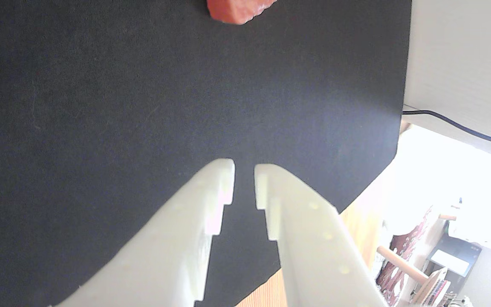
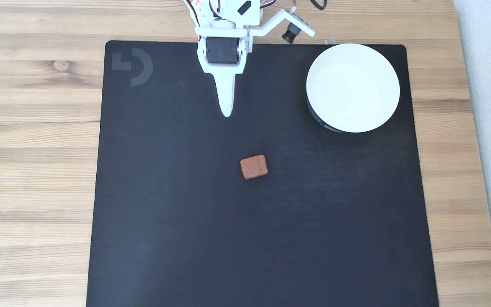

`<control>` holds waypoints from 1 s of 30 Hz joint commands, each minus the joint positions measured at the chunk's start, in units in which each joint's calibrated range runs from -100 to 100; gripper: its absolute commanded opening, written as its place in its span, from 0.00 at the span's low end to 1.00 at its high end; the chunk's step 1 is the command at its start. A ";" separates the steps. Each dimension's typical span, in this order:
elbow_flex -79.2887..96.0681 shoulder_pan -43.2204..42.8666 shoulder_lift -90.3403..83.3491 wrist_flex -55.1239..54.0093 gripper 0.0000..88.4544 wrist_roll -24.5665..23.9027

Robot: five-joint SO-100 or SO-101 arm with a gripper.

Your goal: Pick up the toy and place it on the plate

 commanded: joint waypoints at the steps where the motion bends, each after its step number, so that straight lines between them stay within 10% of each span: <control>1: -12.80 -0.92 11.94 -2.24 0.03 -0.27; 30: -63.99 -8.53 82.55 -3.43 0.03 -0.27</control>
